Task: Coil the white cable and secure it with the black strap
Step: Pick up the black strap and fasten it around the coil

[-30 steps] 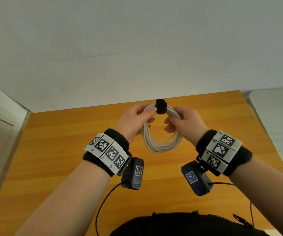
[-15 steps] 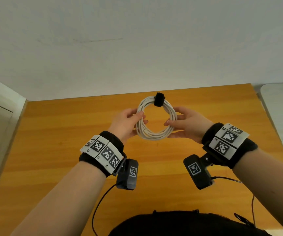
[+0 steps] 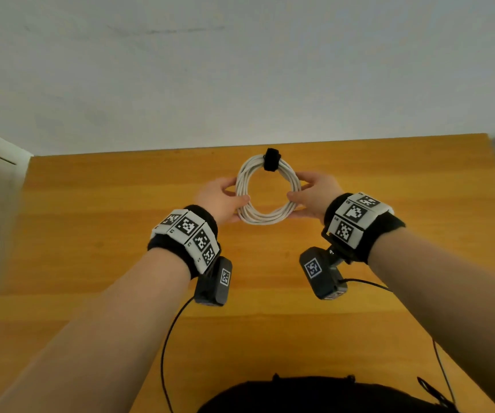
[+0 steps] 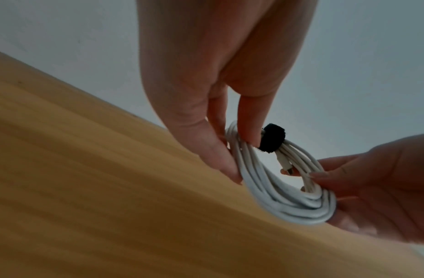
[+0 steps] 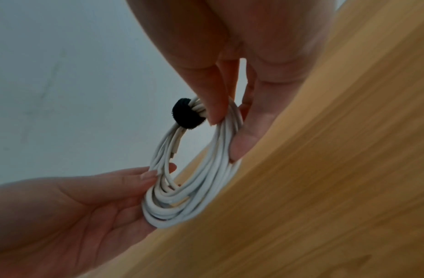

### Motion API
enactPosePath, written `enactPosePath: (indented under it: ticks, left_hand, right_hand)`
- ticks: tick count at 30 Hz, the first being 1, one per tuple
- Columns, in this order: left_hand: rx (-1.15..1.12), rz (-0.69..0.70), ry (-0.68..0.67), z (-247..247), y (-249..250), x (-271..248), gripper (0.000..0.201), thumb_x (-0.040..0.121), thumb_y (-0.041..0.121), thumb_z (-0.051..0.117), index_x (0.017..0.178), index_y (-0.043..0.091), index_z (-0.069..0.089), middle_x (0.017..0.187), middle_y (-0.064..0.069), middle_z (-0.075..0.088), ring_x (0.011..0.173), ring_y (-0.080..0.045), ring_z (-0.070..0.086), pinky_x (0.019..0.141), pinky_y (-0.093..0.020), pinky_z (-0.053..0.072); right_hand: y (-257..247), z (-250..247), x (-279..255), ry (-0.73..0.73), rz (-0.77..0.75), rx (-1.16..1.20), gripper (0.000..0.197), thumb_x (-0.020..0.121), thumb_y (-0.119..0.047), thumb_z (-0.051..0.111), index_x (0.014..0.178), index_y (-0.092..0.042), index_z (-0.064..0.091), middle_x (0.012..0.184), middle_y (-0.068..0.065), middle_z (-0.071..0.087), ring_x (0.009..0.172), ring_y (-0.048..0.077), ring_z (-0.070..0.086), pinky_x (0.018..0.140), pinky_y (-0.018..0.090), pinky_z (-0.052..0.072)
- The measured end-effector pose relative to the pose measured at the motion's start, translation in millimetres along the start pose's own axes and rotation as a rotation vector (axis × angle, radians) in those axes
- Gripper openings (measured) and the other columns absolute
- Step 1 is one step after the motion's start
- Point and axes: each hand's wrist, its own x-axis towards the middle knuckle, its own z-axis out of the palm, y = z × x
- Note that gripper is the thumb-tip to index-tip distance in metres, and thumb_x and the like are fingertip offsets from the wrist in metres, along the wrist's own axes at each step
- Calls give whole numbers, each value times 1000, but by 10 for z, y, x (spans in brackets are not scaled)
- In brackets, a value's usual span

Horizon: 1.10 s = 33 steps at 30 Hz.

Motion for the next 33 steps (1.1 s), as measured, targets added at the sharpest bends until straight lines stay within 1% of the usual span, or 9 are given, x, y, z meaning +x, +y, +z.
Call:
enactPosePath:
  ticks: [4,6,8,10,12,19,24,29,33]
  left_hand:
    - [39,-44,25,12,-40,147,54,86,5,64,137,11,45,90,-3,59,97,-31,67,87,-45,55]
    - [96,-44,39,23,-53,204,53,86,9,65,135,11,47,86,2,57,92,-27,66,86,-40,56]
    - [167,-40,58,22,-72,255,51,85,15,67,133,11,49,96,1,60,91,-24,64,86,-38,55]
    - [224,-32,83,23,-108,308,51,82,22,71,129,11,53,113,-5,64,101,-27,64,91,-43,53]
    - [283,-32,87,28,-140,350,52,80,28,72,126,13,54,122,-8,64,107,-28,63,94,-45,51]
    - [447,-33,100,26,-197,444,43,84,35,66,120,14,57,115,-5,65,103,-24,62,93,-39,49]
    - [472,-33,106,32,-206,440,42,86,35,64,121,13,56,116,-4,64,104,-24,61,84,-32,46]
    - [467,-23,113,33,-203,404,41,88,36,61,122,14,57,121,-3,63,109,-24,59,86,-31,44]
    - [468,-21,120,15,-209,393,45,87,42,61,124,16,56,124,-2,61,109,-22,59,84,-31,45]
  right_hand:
    - [10,59,167,10,18,-102,48,87,0,59,132,-15,50,80,4,59,81,30,67,74,42,58]
    - [24,76,230,37,23,-133,45,87,-1,60,129,-15,51,78,3,59,77,27,67,69,36,58]
    - [43,86,277,66,23,-153,42,86,-3,61,126,-13,53,78,2,59,74,26,66,67,35,58]
    - [66,99,308,87,26,-164,39,86,-4,63,123,-12,53,77,2,58,73,25,66,68,36,58]
    - [90,113,333,113,25,-163,37,85,-5,64,120,-11,55,77,1,58,75,27,67,69,37,59]
    - [112,117,395,129,39,-180,21,81,-9,70,98,-13,57,78,1,59,78,28,70,72,40,60]
    - [128,113,403,117,37,-157,22,81,-8,70,100,-9,59,73,0,57,68,22,65,73,38,59]
    - [140,99,402,118,29,-180,26,80,-14,71,103,-9,61,74,0,60,84,28,70,79,39,59]
    - [164,72,381,121,13,-190,26,77,-21,75,97,-11,61,78,3,65,85,27,71,81,40,59]
